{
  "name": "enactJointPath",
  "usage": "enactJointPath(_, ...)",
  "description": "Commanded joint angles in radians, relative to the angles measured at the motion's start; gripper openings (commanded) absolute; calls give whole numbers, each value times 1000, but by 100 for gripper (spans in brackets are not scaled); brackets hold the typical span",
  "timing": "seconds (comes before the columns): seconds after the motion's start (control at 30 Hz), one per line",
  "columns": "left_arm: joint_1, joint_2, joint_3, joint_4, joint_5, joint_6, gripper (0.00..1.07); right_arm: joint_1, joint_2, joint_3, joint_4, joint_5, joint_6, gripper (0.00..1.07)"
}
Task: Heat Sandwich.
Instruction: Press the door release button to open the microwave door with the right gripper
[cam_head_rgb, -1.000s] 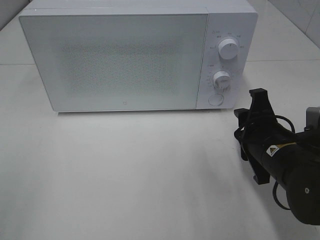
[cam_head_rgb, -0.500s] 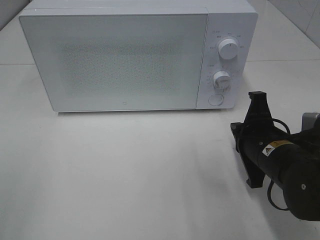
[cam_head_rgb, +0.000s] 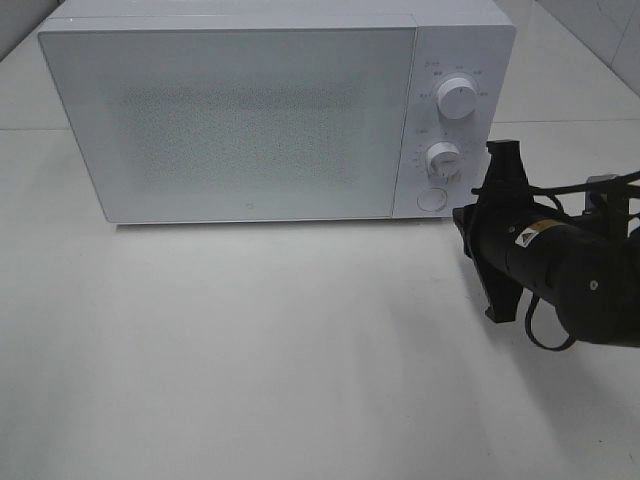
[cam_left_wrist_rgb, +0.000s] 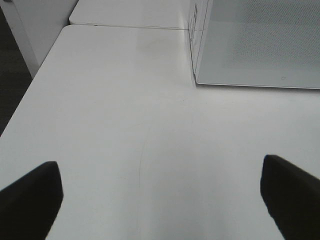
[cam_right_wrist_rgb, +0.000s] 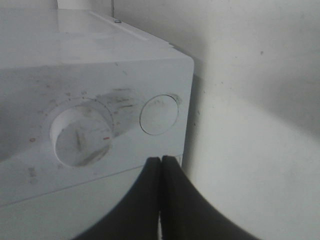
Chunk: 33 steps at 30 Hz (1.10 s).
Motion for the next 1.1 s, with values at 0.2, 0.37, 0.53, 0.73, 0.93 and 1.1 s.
enactJointPath(0.2, 3, -28, 2, 4, -2, 2, 103, -51, 71, -95, -71, 40, -12, 0)
enactJointPath(0.37, 3, -28, 2, 4, -2, 2, 103, -51, 129, -149, -73, 39, 2, 0)
enactJointPath(0.53, 3, -28, 2, 4, -2, 2, 103, -51, 179, -195, -68, 36, 3, 0)
enactJointPath(0.73, 3, -28, 2, 4, -2, 2, 103, -68, 233, -252, -63, 34, 3, 0)
enactJointPath(0.93, 3, -28, 2, 4, -2, 2, 103, -73, 268, -286, -52, 32, 3, 0)
enactJointPath(1.1, 3, -28, 2, 4, -2, 2, 103, -84, 272, -302, -23, 1, -13, 0)
